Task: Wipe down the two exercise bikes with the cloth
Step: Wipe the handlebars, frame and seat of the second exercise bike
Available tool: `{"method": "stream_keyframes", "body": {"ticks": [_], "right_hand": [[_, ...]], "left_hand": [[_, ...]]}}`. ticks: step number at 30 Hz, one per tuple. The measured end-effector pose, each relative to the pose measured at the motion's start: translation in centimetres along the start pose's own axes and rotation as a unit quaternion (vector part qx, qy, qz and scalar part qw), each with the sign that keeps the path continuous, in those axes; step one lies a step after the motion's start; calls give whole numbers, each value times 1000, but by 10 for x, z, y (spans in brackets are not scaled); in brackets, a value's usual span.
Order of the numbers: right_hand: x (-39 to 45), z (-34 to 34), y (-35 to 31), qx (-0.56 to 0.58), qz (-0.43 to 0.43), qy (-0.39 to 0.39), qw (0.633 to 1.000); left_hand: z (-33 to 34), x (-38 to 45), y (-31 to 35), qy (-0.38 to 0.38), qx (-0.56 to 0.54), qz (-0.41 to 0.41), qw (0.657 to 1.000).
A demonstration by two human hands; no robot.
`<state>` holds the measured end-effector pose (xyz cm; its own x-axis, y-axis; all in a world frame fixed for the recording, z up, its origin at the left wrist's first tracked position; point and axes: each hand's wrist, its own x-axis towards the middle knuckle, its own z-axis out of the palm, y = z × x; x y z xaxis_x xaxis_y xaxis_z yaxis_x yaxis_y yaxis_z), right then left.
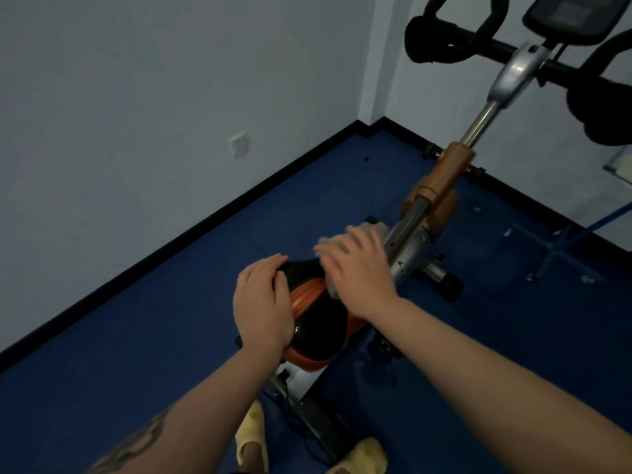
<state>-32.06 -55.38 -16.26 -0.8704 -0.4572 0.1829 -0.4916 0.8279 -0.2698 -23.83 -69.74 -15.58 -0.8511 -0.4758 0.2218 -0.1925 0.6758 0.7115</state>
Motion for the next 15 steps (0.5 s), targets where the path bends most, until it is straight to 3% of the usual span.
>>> {"method": "stream_keyframes", "body": {"ticks": [3, 7, 9, 12, 15], "right_hand": [[2, -10, 7, 6, -126, -68, 990], [35, -16, 12, -68, -22, -69, 995], [28, -7, -11, -112, -48, -69, 990], [9, -5, -23, 2, -111, -94, 989], [29, -15, -4, -23, -84, -134, 987]], "left_hand": [[-1, -1, -1, 0, -14, -5, 1000], [-3, 1, -2, -21, -8, -11, 1000], [-6, 5, -9, -44, -7, 27, 999], [-10, 11, -23, -69, -31, 87, 993], [-12, 11, -30, -87, -96, 65, 989]]}}
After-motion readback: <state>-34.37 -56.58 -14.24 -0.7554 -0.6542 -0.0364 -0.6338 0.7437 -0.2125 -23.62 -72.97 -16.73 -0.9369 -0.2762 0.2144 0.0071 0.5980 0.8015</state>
